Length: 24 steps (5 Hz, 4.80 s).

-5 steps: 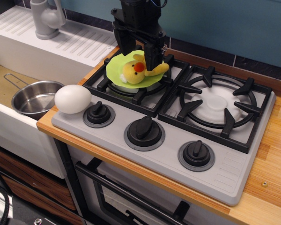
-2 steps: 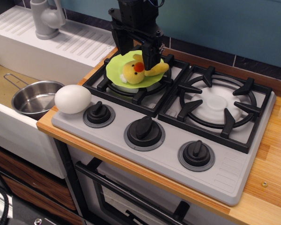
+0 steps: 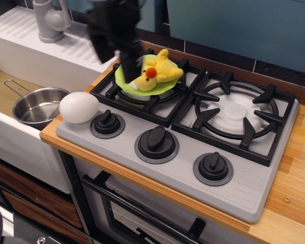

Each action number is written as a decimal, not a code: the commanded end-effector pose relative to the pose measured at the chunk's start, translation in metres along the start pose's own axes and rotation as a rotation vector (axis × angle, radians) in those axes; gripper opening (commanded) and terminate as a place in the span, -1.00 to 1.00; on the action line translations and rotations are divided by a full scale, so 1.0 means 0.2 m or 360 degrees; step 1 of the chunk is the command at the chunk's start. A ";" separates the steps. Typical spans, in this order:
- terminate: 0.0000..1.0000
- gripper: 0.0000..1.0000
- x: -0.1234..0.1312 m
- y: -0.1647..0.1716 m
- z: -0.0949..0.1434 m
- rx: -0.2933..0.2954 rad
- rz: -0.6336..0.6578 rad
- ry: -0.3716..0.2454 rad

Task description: Put stuffedduck on plate and egg in pot or pan in sink

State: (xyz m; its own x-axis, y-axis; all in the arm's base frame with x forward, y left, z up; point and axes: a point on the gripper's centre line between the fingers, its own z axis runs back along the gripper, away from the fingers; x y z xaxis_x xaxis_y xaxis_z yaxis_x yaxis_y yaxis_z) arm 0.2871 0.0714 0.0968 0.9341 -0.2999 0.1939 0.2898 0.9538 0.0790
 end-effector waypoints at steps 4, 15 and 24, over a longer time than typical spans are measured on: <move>-1.00 1.00 -0.27 0.19 -0.05 0.0190 -0.0072 -0.0345; -1.00 -1.00 -0.31 0.22 -0.15 0.0013 0.0103 -0.0236; -1.00 1.00 -0.36 0.66 -0.30 0.0043 -0.0300 -0.0576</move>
State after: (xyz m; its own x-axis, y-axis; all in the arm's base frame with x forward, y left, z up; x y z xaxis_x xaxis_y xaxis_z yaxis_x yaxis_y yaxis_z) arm 0.2605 0.2171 0.0152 0.7512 -0.4311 0.4999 0.4400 0.8915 0.1075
